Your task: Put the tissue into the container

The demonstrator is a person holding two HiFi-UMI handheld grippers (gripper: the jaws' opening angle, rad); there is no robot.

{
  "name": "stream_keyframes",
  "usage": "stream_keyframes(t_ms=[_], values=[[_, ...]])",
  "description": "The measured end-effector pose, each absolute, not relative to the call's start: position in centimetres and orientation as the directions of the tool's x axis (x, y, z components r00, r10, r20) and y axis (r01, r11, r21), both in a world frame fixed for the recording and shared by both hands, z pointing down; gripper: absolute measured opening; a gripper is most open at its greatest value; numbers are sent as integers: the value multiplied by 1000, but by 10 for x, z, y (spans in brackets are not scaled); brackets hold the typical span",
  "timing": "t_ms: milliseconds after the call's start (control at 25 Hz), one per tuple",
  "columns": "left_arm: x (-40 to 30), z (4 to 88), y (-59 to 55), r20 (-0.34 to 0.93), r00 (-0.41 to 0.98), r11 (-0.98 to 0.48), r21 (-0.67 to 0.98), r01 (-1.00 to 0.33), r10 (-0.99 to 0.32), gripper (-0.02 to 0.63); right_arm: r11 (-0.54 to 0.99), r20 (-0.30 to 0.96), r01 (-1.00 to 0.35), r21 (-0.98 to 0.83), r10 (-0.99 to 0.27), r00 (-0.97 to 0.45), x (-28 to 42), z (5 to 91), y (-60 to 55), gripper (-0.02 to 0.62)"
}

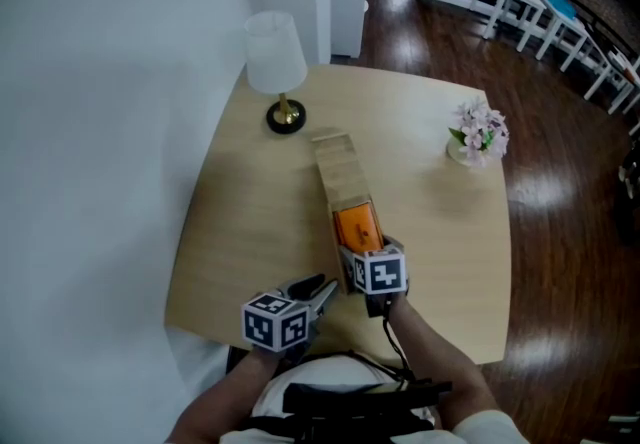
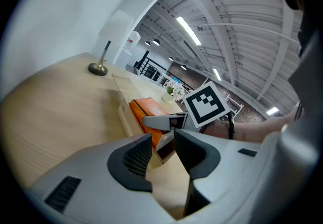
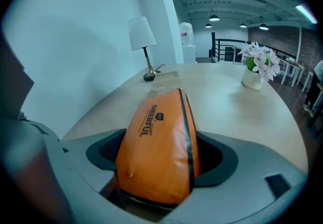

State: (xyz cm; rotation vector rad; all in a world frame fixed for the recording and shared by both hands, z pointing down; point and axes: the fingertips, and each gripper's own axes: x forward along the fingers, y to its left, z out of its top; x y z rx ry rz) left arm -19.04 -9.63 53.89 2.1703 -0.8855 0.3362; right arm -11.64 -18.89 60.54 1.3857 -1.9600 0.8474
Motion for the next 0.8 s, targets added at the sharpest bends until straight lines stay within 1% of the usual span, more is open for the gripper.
stream_keyframes(t_ms=[160, 400, 800], values=[[-192, 540, -97, 485, 728, -474, 554, -684, -484, 143, 261, 777, -957, -128, -573, -260, -120, 610, -191, 420], [-195, 544, -97, 490, 729, -470, 559, -684, -478, 143, 213, 749, -970, -120, -622, -229, -124, 608, -199, 422], [-195, 543, -99, 484, 732, -474, 559, -680, -480, 143, 256, 753, -960, -113, -608, -251, -125, 609, -197, 421]])
